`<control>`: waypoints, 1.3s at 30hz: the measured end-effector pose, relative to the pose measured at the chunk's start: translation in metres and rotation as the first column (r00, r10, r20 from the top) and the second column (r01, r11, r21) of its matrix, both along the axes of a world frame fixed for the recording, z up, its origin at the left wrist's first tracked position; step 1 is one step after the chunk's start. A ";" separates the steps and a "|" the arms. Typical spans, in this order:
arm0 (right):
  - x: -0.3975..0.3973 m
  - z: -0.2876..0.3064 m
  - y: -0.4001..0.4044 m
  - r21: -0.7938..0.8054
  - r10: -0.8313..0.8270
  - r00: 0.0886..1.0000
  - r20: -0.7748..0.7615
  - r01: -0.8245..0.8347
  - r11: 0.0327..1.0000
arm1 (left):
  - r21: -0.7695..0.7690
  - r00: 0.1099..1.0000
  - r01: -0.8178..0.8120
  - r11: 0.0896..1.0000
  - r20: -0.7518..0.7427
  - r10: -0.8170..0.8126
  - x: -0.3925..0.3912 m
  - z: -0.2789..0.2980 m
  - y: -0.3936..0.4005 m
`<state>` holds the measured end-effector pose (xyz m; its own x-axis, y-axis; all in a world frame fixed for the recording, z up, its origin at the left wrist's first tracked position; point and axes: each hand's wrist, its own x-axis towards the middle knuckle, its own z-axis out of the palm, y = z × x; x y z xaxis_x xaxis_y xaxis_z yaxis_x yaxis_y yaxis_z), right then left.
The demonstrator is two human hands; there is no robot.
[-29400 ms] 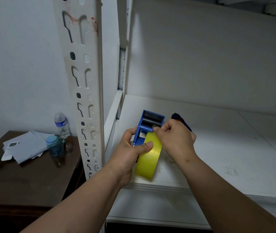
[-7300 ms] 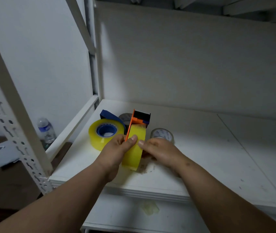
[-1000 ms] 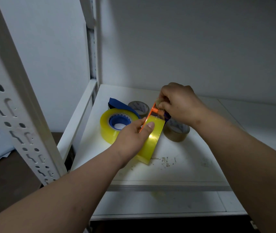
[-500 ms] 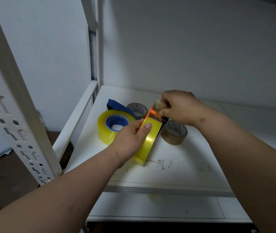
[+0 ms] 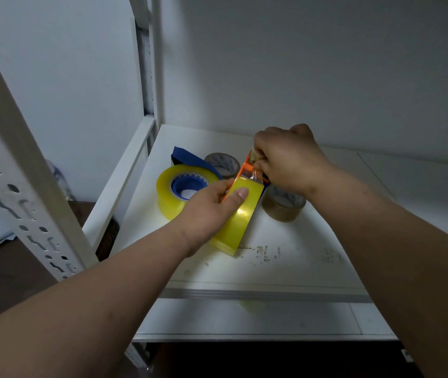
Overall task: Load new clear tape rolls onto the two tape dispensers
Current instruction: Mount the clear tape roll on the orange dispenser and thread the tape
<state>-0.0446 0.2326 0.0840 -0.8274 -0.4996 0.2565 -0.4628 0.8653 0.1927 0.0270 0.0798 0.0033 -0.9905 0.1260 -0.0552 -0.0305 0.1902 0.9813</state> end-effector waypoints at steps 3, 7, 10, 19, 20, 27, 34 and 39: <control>0.000 0.002 0.001 -0.035 -0.004 0.999 0.036 0.006 0.999 | 0.038 1.000 -0.025 0.999 0.011 0.025 0.000 -0.003 0.001; 0.005 0.010 0.004 -0.065 -0.079 0.990 0.113 0.087 0.994 | 0.022 0.999 -0.044 0.999 -0.007 0.045 -0.002 -0.004 0.004; 0.009 0.013 0.006 -0.105 -0.169 0.963 0.211 0.194 0.975 | -0.001 0.999 -0.047 0.999 -0.013 0.047 -0.005 -0.004 0.004; 0.014 0.022 0.006 -0.213 -0.311 0.861 0.402 0.419 0.883 | -0.058 0.998 0.011 0.998 -0.053 -0.014 -0.007 -0.004 0.006; 0.013 0.022 0.006 -0.185 -0.332 0.856 0.396 0.428 0.885 | -0.066 0.998 0.011 0.998 -0.053 -0.015 -0.007 -0.004 0.006; 0.016 0.025 0.010 -0.115 -0.399 0.808 0.433 0.489 0.865 | -0.088 0.998 0.018 0.996 -0.057 -0.023 -0.010 -0.001 0.008; 0.021 0.019 0.014 -0.177 -0.435 0.821 0.371 0.522 0.834 | -0.084 0.997 0.043 0.996 -0.055 -0.048 -0.009 0.001 0.013; 0.032 0.024 0.019 -0.162 -0.410 0.816 0.407 0.507 0.847 | -0.054 0.998 0.019 0.998 -0.058 -0.022 -0.011 0.000 0.016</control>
